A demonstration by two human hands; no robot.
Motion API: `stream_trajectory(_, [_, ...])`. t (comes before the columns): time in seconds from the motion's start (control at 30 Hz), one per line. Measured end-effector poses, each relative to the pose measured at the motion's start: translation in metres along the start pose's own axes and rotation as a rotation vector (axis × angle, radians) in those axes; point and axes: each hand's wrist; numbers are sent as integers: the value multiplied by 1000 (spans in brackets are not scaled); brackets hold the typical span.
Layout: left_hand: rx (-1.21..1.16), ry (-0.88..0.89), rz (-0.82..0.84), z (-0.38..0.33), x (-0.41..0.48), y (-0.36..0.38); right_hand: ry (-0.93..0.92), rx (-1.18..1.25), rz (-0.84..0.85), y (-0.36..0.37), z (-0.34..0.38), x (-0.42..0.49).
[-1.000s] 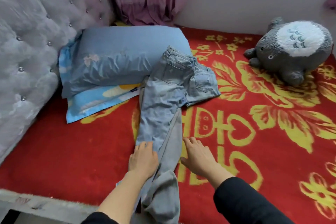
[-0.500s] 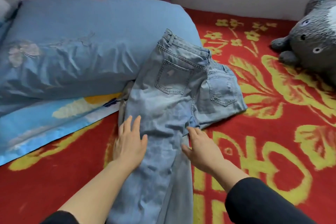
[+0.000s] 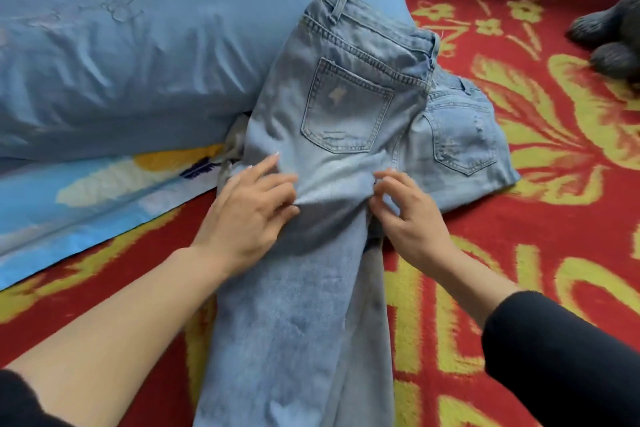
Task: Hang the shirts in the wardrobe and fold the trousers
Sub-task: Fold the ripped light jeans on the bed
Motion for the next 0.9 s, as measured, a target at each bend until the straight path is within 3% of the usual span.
stream_trajectory(0.13, [-133,-123,112,-14,-10,-32,234,252,128,-21,29,-6])
stream_trajectory(0.23, [-155,-177,321,-23,-22,-50,402,344,530,-41,43,-15])
stream_trajectory(0.33, [-77,-220,734,-31,-27,-57,444,289,1038,-53,57,-35])
stream_trajectory(0.4, [-86,-302,952,-36,-26,-60,395,250,1168,-53,57,-41])
stream_trajectory(0.43, [-158,-365,973,-37,-24,-61,341,214,1076,-52,57,-38])
stream_trajectory(0.47, [-222,-423,909,-37,-20,-60,288,164,876,-49,51,-32])
stream_trajectory(0.53, [-195,-466,470,-28,-6,-54,254,59,318,-47,38,-10])
stream_trajectory(0.57, [-149,-449,196,-24,2,-51,251,-29,99,-47,33,4])
stream_trajectory(0.6, [-128,-431,4,-22,10,-46,258,-125,-2,-46,29,17])
stream_trajectory(0.63, [-126,-431,-67,-21,16,-39,305,-223,50,-45,24,28])
stream_trajectory(0.73, [-255,-569,104,-27,26,-17,321,-485,347,-37,14,36])
stream_trajectory(0.83, [-459,-674,114,-35,26,-4,-14,-411,206,-31,18,11])
stream_trajectory(0.9, [-485,-716,139,-36,24,-4,-153,-254,241,-36,28,-14])
Point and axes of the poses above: each hand's wrist, its own x-axis towards the middle knuckle, its own y-axis out of the palm, z = x × y, and after that the axes turned 9 degrees about -z, right-handed
